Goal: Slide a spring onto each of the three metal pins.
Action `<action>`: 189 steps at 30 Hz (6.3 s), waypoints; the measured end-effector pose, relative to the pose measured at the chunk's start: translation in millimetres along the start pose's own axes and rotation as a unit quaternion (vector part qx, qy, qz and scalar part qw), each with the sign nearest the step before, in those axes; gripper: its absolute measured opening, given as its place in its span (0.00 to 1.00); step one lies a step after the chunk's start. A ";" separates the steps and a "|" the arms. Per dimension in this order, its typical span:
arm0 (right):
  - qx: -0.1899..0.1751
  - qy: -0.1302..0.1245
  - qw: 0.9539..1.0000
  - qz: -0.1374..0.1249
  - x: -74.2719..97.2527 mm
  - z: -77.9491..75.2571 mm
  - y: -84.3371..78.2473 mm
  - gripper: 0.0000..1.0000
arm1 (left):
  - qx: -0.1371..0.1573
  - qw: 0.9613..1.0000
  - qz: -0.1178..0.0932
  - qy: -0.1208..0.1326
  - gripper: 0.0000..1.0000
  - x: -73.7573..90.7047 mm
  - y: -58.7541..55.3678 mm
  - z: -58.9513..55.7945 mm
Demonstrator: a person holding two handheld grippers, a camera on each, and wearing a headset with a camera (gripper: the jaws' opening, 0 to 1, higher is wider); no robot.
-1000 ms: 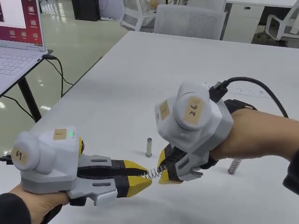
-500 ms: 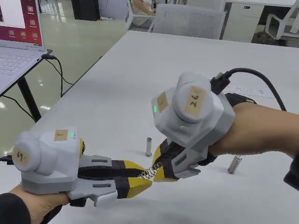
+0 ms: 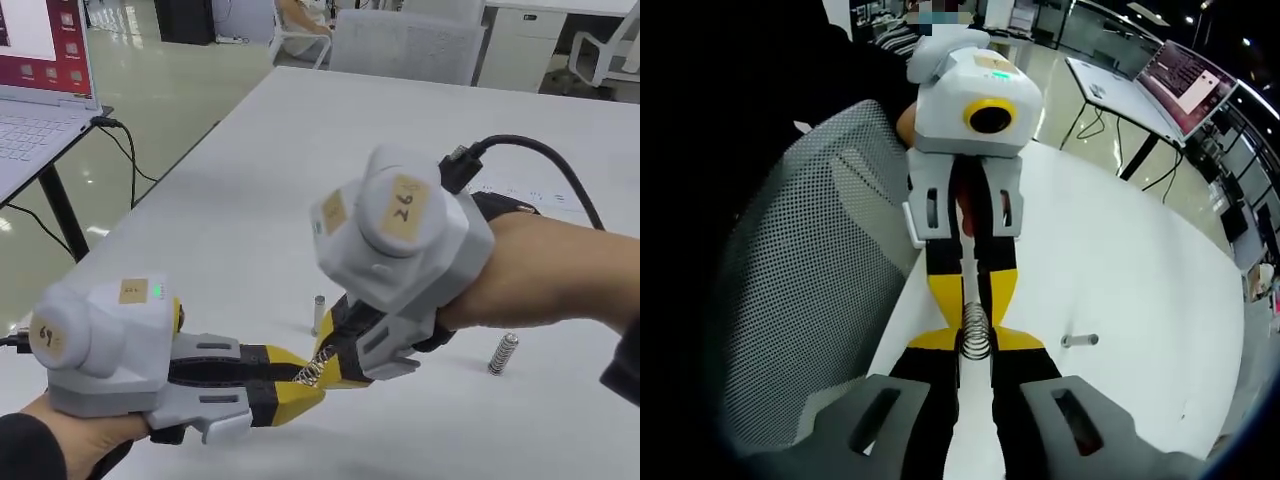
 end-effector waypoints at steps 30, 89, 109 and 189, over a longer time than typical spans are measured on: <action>0.007 -0.005 1.000 0.015 2.0 -4.4 2.9 0.08 | -0.001 1.000 0.009 0.007 0.13 -0.2 -2.3 1.3; -0.014 -0.066 0.993 0.096 11.3 -91.3 -26.2 0.08 | 0.025 0.998 0.026 0.046 0.46 2.4 -8.1 12.0; -0.007 -0.043 0.992 0.120 -19.4 -107.8 -23.9 0.08 | 0.024 0.998 0.032 0.046 0.47 1.8 -9.7 11.8; -0.047 0.003 0.989 0.141 -69.5 -95.9 -46.0 0.20 | 0.023 0.998 0.039 0.047 0.47 1.1 -12.3 11.9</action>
Point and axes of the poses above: the centre of the closed fingertips' face, and the gripper's own axes: x roughly backward along the fingers, z roughly to its left, y roughly out of its top, the point moved 6 cm from there along x, roughly backward along the fingers, and after that the axes turned 4 degrees about z, right-handed, at the moved point
